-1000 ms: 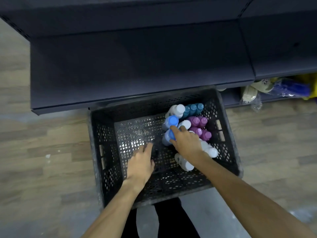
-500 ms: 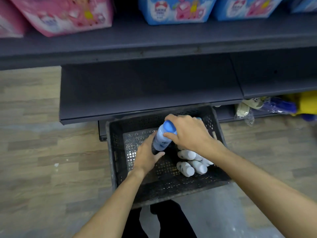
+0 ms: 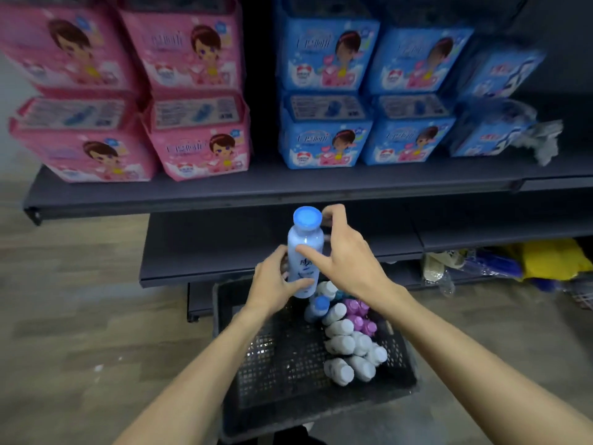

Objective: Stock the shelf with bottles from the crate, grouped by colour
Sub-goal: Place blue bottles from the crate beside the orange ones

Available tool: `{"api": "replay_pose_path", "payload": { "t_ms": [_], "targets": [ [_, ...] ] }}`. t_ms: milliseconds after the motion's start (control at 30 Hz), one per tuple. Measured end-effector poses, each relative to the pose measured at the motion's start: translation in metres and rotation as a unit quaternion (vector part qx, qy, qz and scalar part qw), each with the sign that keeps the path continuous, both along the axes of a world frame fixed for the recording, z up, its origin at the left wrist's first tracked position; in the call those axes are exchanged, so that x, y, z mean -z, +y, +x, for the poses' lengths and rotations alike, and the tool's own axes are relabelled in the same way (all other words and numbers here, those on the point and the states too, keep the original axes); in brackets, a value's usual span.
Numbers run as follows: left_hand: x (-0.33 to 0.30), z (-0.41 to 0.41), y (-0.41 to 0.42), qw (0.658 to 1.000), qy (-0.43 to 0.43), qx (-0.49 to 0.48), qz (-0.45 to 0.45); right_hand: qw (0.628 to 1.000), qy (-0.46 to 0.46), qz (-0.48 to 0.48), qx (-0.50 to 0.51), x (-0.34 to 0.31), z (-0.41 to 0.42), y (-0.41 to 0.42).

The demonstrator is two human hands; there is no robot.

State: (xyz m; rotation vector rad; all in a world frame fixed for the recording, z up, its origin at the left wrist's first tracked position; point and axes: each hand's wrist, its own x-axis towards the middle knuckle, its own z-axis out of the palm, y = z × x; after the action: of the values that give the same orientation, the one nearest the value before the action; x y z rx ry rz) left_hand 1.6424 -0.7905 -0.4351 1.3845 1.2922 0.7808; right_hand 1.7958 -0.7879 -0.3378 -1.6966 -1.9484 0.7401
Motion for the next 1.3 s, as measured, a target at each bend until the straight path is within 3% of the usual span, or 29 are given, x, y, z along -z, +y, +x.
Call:
{"api": "replay_pose_path", "payload": {
  "t_ms": [267,433,700,867,1067,1300],
  "targets": [
    [-0.087,-0.016,0.012,0.997,0.025,0.016,0.069,0.995,0.046,0.084,-0.011,-0.055,-0.009,-0.002],
    [-0.182,-0.026,0.024,0.988,0.018,0.022,0.15,0.981,0.073,0.181,-0.003,-0.144,-0.018,0.004],
    [-0.339,-0.045,0.024,0.943,0.022,-0.026,0.332,0.94,0.097,0.325,-0.03,-0.3,-0.035,0.003],
    [-0.417,-0.063,0.023,0.907,0.094,-0.061,0.406,0.926,0.141,0.347,-0.054,-0.373,-0.047,0.008],
    [-0.468,-0.075,0.032,0.887,0.133,-0.087,0.433,0.918,0.143,0.363,-0.063,-0.423,-0.061,0.024],
    [-0.478,-0.079,0.061,0.898,0.154,-0.118,0.395,0.928,0.129,0.343,-0.067,-0.437,-0.078,0.062]
  ]
}}
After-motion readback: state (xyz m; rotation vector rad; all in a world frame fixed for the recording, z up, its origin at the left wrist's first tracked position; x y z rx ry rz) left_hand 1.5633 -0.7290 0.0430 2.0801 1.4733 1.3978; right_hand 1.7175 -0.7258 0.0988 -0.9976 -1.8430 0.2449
